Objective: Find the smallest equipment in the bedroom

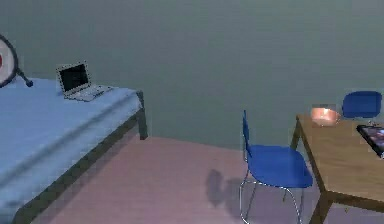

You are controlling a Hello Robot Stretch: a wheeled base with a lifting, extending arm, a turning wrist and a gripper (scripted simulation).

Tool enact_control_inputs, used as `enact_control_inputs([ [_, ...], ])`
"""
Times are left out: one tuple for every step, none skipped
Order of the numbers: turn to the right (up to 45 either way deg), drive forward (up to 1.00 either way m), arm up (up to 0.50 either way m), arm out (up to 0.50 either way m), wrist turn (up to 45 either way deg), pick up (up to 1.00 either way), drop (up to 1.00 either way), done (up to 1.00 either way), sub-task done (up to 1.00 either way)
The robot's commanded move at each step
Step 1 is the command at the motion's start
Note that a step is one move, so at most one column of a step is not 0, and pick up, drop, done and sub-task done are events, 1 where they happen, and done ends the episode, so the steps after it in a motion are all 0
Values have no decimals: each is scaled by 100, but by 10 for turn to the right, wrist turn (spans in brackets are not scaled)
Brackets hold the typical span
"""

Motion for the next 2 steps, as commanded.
enact_control_inputs([
  [-450, 0, 0, 0, 0, 0, 0, 0, 0],
  [-420, 0, 0, 0, 0, 0, 0, 0, 0],
])
